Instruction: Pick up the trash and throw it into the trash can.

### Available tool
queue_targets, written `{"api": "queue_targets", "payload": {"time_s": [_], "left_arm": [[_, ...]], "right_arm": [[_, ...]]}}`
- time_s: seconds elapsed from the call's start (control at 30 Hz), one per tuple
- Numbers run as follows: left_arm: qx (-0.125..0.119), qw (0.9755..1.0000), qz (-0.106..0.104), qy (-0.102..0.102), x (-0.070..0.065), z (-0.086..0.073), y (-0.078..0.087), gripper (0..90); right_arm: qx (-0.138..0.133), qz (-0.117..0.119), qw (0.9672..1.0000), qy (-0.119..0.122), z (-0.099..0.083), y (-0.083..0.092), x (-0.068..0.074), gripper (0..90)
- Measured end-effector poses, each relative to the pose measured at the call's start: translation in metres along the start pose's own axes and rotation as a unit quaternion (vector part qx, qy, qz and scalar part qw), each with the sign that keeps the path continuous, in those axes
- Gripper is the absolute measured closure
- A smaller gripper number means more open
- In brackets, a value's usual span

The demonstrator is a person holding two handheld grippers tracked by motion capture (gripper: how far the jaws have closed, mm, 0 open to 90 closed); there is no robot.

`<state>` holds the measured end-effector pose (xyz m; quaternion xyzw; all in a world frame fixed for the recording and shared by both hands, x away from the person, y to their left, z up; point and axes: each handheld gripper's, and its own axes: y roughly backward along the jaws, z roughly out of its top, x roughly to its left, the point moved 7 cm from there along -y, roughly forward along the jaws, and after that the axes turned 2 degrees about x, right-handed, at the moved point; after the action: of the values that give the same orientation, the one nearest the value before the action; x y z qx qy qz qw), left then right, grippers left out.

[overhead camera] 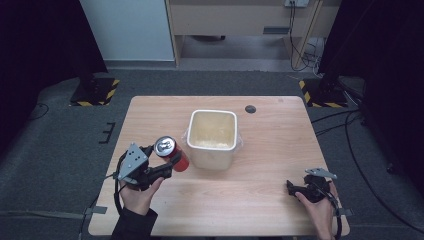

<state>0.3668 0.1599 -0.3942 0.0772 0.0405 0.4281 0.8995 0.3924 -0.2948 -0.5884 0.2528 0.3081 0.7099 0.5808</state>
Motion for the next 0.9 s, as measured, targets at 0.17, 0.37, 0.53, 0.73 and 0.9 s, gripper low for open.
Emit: {"api": "queue_targets", "payload": {"time_s": [0.17,0.37,0.53,0.73,0.9], "left_arm": [[-0.013,0.9999,-0.001,-0.009,-0.002,0.016,-0.003,33.2],[-0.031,0.9995,-0.005,-0.004,-0.005,0.028,-0.007,33.2],[-0.037,0.9993,-0.009,-0.006,-0.008,0.038,-0.011,33.2],[-0.046,0.9988,-0.007,-0.012,-0.007,0.053,-0.016,33.2],[-0.054,0.9984,-0.008,-0.014,-0.008,0.062,-0.024,33.2]], "right_arm": [[0.0,0.0,1.0,0.0,0.0,0.0,0.0,0.5],[0.0,0.0,1.0,0.0,0.0,0.0,0.0,0.5],[0.0,0.0,1.0,0.0,0.0,0.0,0.0,0.5],[0.0,0.0,1.0,0.0,0.0,0.0,0.0,0.5],[0.0,0.0,1.0,0.0,0.0,0.0,0.0,0.5]]}}
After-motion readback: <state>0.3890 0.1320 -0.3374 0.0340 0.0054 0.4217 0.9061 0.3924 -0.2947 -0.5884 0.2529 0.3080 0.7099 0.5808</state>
